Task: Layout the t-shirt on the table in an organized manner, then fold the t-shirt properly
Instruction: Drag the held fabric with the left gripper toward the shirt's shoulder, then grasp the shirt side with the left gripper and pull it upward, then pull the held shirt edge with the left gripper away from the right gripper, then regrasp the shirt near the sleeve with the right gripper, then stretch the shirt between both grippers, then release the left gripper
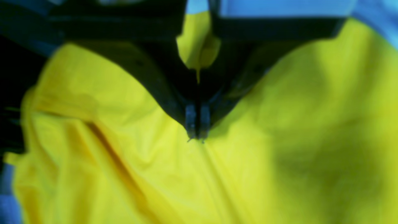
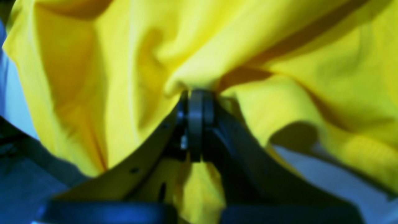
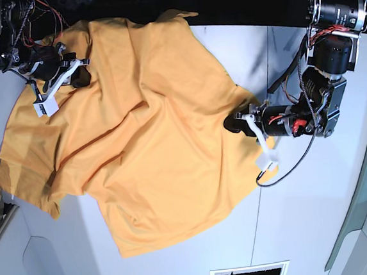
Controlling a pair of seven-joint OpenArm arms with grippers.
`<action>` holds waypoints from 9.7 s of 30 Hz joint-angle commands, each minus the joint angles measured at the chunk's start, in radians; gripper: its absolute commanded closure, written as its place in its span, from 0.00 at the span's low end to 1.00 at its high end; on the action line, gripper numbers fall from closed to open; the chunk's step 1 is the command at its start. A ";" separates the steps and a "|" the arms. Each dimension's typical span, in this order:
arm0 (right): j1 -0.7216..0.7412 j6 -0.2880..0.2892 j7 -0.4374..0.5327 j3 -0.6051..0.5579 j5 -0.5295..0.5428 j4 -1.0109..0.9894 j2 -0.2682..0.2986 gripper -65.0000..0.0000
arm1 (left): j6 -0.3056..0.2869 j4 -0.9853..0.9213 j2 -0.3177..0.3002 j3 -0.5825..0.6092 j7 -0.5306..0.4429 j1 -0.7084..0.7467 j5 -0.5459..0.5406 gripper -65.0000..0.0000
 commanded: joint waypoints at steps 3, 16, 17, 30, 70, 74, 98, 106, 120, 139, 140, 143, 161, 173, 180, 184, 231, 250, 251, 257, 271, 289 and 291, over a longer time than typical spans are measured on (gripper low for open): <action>0.052 -0.035 -0.020 0.004 -0.074 -0.062 0.025 1.00 | 0.004 0.006 -0.034 0.001 0.064 0.062 -0.070 1.00; 0.509 -0.035 0.041 0.004 -0.077 -0.515 0.095 1.00 | 0.004 0.024 -0.028 0.001 0.143 0.272 -0.303 1.00; 0.546 -0.035 0.047 0.004 -0.078 -0.545 0.095 1.00 | 0.004 0.036 -0.022 0.001 0.160 0.282 -0.319 1.00; 0.777 -0.033 0.057 -0.032 -0.095 -0.725 0.063 1.00 | 0.004 0.258 0.150 0.001 0.240 0.336 -0.351 1.00; 0.135 -0.026 -0.164 -0.027 0.006 -0.006 0.095 1.00 | 0.181 0.518 -0.118 0.218 -0.131 0.121 0.551 1.00; 0.087 -0.026 -0.083 -0.027 -0.017 -0.006 0.095 1.00 | 0.181 0.489 -0.119 0.291 -0.090 0.125 0.552 1.00; 0.558 -0.061 0.023 -0.030 -0.152 -0.490 0.114 1.00 | 0.133 0.789 -0.118 0.401 0.000 0.494 0.518 1.00; 0.703 -0.060 0.033 -0.031 -0.150 -0.587 0.106 1.00 | 0.107 0.793 -0.113 0.399 -0.011 0.497 0.437 1.00; 0.518 -0.023 -0.155 0.019 0.025 -0.263 0.140 1.00 | 0.107 0.940 -0.185 0.254 -0.089 0.321 0.349 1.00; 0.253 -0.026 -0.063 0.069 -0.129 -0.224 0.144 1.00 | 0.114 -0.100 0.068 0.192 -0.290 -0.154 0.473 1.00; 0.241 -0.026 -0.063 0.069 -0.129 -0.225 0.146 1.00 | 0.114 -0.132 0.060 0.192 -0.284 -0.162 0.473 1.00; 0.204 -0.026 -0.058 0.070 -0.114 -0.225 0.163 1.00 | 0.117 -0.166 0.021 0.192 -0.243 -0.172 0.471 1.00; 0.059 -0.025 -0.058 0.232 -0.011 -0.221 0.197 1.00 | 0.140 -0.166 -0.213 0.192 -0.164 -0.166 0.447 1.00; 0.018 0.031 -0.149 0.411 0.220 -0.216 0.196 1.00 | 0.019 -0.140 -0.282 0.192 -0.022 -0.167 0.164 1.00; 0.043 0.055 -0.090 0.443 0.227 -0.150 0.196 1.00 | 0.004 0.001 -0.343 0.192 0.005 -0.167 -0.090 1.00; 0.124 0.065 -0.083 0.440 0.226 -0.135 0.194 1.00 | 0.004 0.064 -0.346 0.192 0.005 -0.167 -0.089 1.00; 0.774 -0.127 0.272 -0.129 -0.194 -0.821 0.269 1.00 | 0.004 0.269 -0.306 0.192 0.046 0.078 -0.187 1.00; 0.288 0.021 0.179 0.085 -0.029 -0.615 0.246 1.00 | 0.004 0.268 -0.318 0.192 0.008 0.066 -0.134 1.00; 0.254 0.024 0.179 0.101 -0.003 -0.586 0.246 1.00 | 0.004 0.268 -0.318 0.192 0.008 0.066 -0.134 1.00; 0.113 0.023 0.125 0.200 0.043 -0.397 0.241 1.00 | 0.004 0.268 -0.318 0.192 0.008 0.049 -0.134 1.00; -0.091 0.023 0.030 0.444 0.178 -0.091 0.241 1.00 | 0.004 0.270 -0.319 0.192 0.038 0.024 -0.146 1.00; -0.087 0.028 0.005 0.303 0.186 0.035 0.241 1.00 | 0.004 0.278 -0.430 0.142 0.166 0.002 -0.346 1.00; -0.088 0.028 0.008 0.266 0.169 0.034 0.240 1.00 | 0.004 0.286 -0.435 0.143 0.195 0.031 -0.375 1.00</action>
